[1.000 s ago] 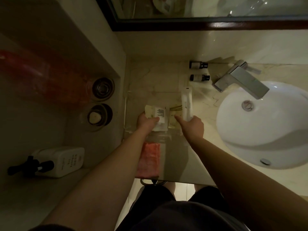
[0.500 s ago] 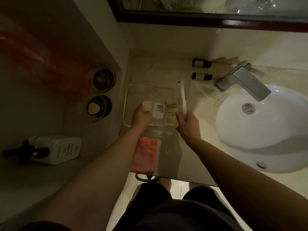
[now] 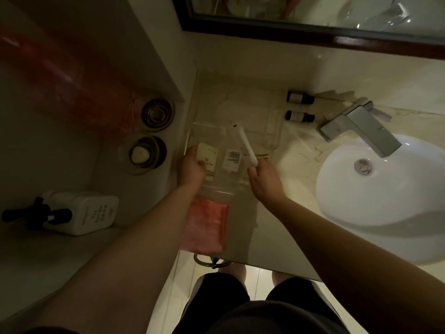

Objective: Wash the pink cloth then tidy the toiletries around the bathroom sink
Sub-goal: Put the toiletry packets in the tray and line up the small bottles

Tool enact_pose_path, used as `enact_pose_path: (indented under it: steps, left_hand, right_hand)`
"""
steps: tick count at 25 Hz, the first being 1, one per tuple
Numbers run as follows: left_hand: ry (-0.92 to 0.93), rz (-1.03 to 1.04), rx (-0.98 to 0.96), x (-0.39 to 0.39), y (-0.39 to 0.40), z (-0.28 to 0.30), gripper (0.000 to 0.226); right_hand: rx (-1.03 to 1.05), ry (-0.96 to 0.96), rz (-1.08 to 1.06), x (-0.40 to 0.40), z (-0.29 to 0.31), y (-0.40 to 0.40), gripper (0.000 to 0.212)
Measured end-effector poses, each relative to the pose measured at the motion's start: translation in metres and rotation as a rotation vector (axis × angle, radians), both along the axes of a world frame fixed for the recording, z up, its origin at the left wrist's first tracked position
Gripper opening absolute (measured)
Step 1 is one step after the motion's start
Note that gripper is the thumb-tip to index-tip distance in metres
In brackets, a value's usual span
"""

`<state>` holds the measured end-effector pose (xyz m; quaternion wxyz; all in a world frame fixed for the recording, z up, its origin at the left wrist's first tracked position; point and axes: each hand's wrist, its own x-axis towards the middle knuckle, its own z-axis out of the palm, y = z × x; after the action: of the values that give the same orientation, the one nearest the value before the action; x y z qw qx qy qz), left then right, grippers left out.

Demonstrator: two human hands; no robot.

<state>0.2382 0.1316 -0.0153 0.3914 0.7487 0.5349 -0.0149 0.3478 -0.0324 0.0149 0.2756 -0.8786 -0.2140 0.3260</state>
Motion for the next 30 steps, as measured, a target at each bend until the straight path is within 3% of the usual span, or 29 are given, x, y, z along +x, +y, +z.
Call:
enact_pose_path:
  steps: [5, 8, 11, 16, 17, 20, 21, 23, 26, 28, 30]
  left_hand:
    - [0.136, -0.201, 0.244, -0.004, -0.013, 0.007, 0.046]
    - [0.038, -0.500, 0.123, 0.001, -0.023, 0.010, 0.057]
    - [0.213, -0.782, 0.135, 0.004, -0.026, 0.006, 0.048]
    - [0.183, -0.780, 0.132, 0.004, -0.021, 0.009, 0.040]
    - [0.091, -0.672, 0.079, 0.005, -0.022, 0.009, 0.037]
    - [-0.274, 0.127, -0.295, 0.019, -0.023, 0.023, 0.025]
    - [-0.369, 0.290, -0.446, 0.024, -0.021, 0.029, 0.019]
    - [-0.470, 0.383, -0.634, 0.032, -0.016, 0.035, 0.011]
    - [-0.457, 0.458, -0.698, 0.033, -0.010, 0.037, 0.006]
    - [-0.469, 0.598, -0.721, 0.034, -0.006, 0.030, 0.003]
    - [-0.520, 0.783, -0.763, 0.038, -0.004, 0.027, 0.003]
  right_hand:
    - [-0.049, 0.071, 0.078, 0.000, 0.001, 0.009, 0.033]
    - [-0.031, 0.094, -0.022, 0.008, 0.002, 0.006, 0.028]
    - [-0.004, 0.118, -0.040, 0.015, 0.001, 0.003, 0.027]
    - [-0.055, 0.152, 0.135, 0.025, 0.007, 0.007, 0.025]
    - [-0.050, 0.189, 0.160, 0.030, 0.010, 0.010, 0.024]
    - [-0.031, 0.355, 0.208, 0.047, 0.021, 0.020, 0.027]
    - [-0.035, 0.402, 0.236, 0.051, 0.025, 0.024, 0.030]
    - [-0.061, 0.473, 0.302, 0.055, 0.034, 0.032, 0.032]
    - [-0.095, 0.418, 0.292, 0.058, 0.038, 0.037, 0.033]
    - [-0.092, 0.341, 0.105, 0.059, 0.033, 0.031, 0.040]
    - [-0.030, 0.392, -0.223, 0.055, 0.025, 0.021, 0.041]
